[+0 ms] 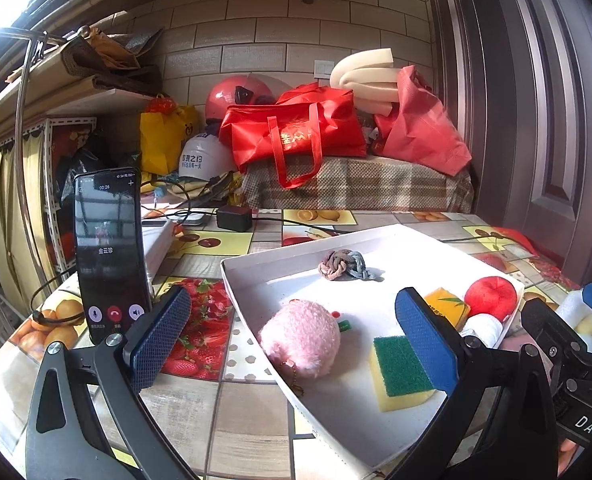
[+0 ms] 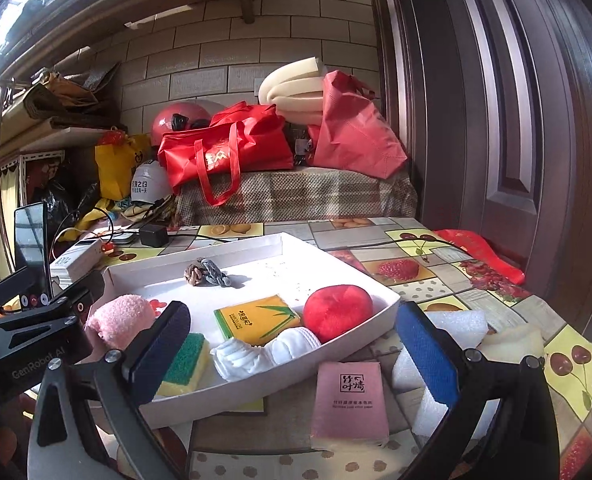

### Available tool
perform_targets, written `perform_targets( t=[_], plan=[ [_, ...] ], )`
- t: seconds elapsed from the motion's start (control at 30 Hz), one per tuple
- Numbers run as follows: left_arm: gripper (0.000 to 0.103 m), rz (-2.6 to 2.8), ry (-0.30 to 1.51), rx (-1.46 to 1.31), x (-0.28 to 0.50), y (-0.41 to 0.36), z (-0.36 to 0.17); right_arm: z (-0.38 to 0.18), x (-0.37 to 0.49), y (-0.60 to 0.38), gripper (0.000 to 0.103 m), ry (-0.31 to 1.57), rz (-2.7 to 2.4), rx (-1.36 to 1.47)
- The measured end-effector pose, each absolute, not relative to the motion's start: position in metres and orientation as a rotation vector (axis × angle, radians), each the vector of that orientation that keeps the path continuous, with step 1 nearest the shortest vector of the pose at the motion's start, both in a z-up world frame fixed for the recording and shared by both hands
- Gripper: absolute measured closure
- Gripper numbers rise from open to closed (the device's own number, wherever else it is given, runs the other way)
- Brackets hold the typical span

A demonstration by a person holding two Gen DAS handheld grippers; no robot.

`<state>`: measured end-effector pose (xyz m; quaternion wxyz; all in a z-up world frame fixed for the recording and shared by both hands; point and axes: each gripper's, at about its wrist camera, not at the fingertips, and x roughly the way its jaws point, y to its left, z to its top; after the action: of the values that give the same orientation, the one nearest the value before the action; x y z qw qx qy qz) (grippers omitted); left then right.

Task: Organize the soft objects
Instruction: 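Withdraw both open tools from the tray toward the table items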

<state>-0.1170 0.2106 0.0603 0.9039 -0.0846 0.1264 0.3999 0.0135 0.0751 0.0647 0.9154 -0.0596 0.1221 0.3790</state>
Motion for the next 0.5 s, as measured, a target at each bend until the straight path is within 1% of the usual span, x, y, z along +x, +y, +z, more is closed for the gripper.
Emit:
perform_targets(
  t=[0.27,0.5],
  plan=[
    [0.0,0.809,0.27,-0.157,-0.119,0.197,0.061,0.062,0.01,0.045,0.0,0.271,0.808,-0.156],
    [0.0,0.783,0.271,-0.144,-0.121,0.189,0.061,0.062,0.02,-0.013,0.0,0.29,0.794,-0.156]
  ],
)
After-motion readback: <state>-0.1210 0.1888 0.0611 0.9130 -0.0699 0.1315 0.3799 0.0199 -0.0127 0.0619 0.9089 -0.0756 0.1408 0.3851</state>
